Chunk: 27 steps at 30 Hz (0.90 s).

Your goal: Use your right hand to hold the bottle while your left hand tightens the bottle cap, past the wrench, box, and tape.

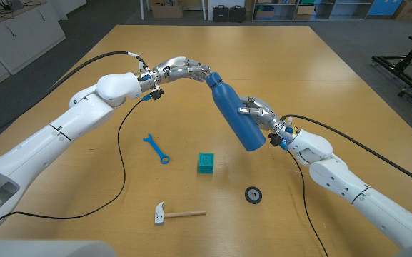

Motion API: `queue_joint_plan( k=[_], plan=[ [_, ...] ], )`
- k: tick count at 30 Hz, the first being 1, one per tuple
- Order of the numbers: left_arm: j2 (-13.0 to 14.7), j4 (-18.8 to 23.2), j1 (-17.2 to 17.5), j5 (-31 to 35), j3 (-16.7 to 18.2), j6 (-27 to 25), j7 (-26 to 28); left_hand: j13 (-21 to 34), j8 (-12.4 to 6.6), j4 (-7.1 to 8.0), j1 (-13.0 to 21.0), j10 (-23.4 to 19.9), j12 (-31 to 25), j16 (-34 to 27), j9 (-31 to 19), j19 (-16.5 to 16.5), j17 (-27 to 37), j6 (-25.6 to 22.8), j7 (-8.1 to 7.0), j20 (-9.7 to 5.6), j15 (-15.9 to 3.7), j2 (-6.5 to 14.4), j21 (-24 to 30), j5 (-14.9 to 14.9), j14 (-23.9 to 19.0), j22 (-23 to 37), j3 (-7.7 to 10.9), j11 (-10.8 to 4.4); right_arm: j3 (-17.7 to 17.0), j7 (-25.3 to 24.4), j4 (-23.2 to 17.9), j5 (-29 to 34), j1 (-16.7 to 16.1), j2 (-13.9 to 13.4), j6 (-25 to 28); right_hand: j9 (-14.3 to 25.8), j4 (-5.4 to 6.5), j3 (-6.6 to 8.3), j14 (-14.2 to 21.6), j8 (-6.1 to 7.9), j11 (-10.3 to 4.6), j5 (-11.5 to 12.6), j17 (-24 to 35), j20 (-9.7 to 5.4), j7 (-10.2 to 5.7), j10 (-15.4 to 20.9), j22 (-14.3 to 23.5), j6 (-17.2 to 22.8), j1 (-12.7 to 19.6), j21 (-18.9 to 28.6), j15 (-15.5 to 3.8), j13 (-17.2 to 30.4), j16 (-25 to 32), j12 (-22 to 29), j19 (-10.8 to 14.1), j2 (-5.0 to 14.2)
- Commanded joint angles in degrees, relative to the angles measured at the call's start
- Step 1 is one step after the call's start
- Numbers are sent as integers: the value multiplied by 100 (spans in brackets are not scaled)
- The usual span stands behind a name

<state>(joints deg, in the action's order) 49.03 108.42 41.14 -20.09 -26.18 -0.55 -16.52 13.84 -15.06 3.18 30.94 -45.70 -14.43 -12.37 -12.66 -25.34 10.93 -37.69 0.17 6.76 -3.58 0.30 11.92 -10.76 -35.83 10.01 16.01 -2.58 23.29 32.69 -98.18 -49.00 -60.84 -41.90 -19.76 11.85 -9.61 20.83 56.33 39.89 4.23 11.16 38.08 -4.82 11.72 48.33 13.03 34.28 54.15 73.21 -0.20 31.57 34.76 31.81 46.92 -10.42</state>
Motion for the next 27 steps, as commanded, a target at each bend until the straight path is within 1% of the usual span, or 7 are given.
queue_joint_plan(
  k=[1,6,12,14,16,22,27],
  plan=[
    [-192,-146,-32,-663,-62,-142,-305,36,18,46,-72,-112,-51,-14,-20,103,11,34,54,-30,-157,150,-54,2,-38,19,59,119,20,-100,-84,116,-18,-31,-5,35,57,162,853,102,-1369,35,17,-825,-1468,1387,8,1550,1579,28,-1185,35,-5,-2,49,1611],
    [-179,-33,118,-836,30,-58,-205,56,70,81,-179,-146,-64,2,-30,153,16,168,153,-2,-119,218,-70,12,-37,21,65,241,22,-193,-112,165,-27,-51,28,35,56,164,848,99,-1375,34,20,-825,-1474,1386,3,1545,1579,31,-1186,46,-12,-3,46,1610],
    [57,177,90,-675,54,-51,-227,83,51,48,-217,-36,-22,55,-47,260,8,145,121,-20,-171,247,-103,2,47,20,92,144,22,-264,-134,232,-38,-79,25,35,56,167,843,97,-1376,33,23,-825,-1477,1405,-2,1543,1578,33,-1187,56,-21,2,40,1608],
    [169,121,-136,-487,-80,97,-608,110,137,-161,-240,246,89,115,-32,326,-8,390,86,119,-91,-194,-106,37,181,14,-43,136,25,-271,-139,237,-35,-83,26,35,57,168,844,95,-1381,33,25,-825,-1473,1398,-5,1539,1575,34,-1185,65,-24,0,37,1607],
    [229,48,-307,-343,-180,255,-902,130,224,-332,-179,504,183,190,-40,456,-14,676,8,232,-44,-400,-129,31,475,14,-72,69,31,-279,-136,243,-25,-82,33,35,56,169,840,95,-1374,32,27,-825,-1469,1406,-7,1543,1574,34,-1185,58,-28,-4,34,1606],
    [241,-236,-524,-282,-286,686,-1425,158,369,-723,53,1267,365,200,-63,765,-12,1340,-248,443,155,-743,-149,51,930,8,-83,97,41,-323,-140,243,-19,-96,84,36,60,171,839,93,-1375,31,31,-825,-1471,1395,-12,1541,1569,37,-1184,74,-34,-8,30,1607],
    [201,-433,-510,-459,-253,890,-1596,165,394,-809,73,1499,375,213,-71,847,-8,1564,-248,514,161,-815,-148,40,1135,7,-98,87,41,-361,-138,243,-32,-108,107,36,65,174,841,92,-1377,30,39,-824,-1468,1400,-17,1541,1562,43,-1185,68,-41,-22,25,1614]
  ],
)
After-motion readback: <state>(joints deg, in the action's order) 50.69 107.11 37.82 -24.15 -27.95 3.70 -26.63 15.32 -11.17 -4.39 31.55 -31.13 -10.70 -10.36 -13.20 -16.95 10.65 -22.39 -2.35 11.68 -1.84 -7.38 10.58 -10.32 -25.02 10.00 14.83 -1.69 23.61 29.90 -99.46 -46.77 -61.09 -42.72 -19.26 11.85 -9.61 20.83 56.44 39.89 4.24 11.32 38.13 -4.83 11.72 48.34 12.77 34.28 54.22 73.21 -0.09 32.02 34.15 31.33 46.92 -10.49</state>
